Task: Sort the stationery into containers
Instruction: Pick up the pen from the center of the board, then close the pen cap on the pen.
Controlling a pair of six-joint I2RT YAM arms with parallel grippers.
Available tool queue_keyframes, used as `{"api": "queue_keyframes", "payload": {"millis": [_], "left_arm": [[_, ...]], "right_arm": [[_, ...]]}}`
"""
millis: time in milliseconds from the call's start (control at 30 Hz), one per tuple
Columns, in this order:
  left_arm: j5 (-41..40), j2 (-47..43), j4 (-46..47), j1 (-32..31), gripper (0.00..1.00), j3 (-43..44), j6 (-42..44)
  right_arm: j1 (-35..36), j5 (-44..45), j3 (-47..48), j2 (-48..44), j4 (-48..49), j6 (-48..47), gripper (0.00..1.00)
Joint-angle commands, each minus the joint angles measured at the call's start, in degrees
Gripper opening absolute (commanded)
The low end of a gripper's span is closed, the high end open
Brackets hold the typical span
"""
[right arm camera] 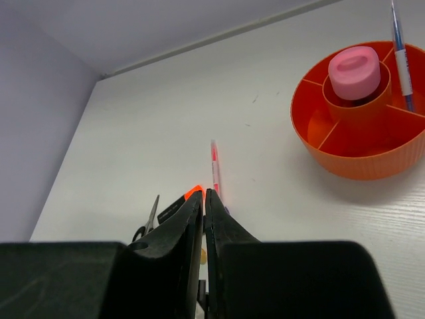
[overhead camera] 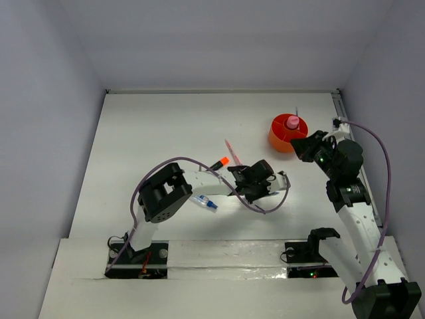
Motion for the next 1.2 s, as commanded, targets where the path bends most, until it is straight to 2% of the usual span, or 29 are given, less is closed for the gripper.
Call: {"api": "queue_keyframes", "payload": {"millis": [0,233,367,467,667,867,1000,1167], "left_arm": [[0.74,-4.43,-0.5,-0.33,0.0,-1.66,-2.48],[-2.34,-8.38,5.39,0.81,0.0,-2.9,-3.8],[-2.25,-10.75,11.18,1.87,0.0,-5.18,-5.3],[-0.59,-13.39,16.01,4.67,0.0,-10.17,-7.84],[1.35,-21.91,26.11,7.58,0.0,-19.32,-13.82],[-0.75,-35.44,34.56,11.88,0.0,-32.76,-25.76],[-2.69,-46.95,36.07,13.64,0.0,-40.67,-31.14],[-4.71,-59.7,36.51,14.17,0.0,-43.59,-34.29]], "right_arm": [[0.23,1.45,1.34,-0.95,-0.14,-1.0,0.11],[0.23,0.49,1.17,-0.33,0.65,-1.09,0.11],[0.23,0.49,1.43,-0.07,0.12,-1.88,0.06],[0.23,-0.65,0.99,0.46,-0.05,-2.14,0.0],[0.23,-0.83,0.2,1.42,-1.81,-2.94,0.0],[0.23,-5.75,-4.09,5.37,-3.04,-2.59,0.0],[2.07,-6.2,-5.34,10.73,-6.55,-3.99,0.1],[5.93,0.92,-3.24,15.39,-10.76,-5.22,0.48]]}}
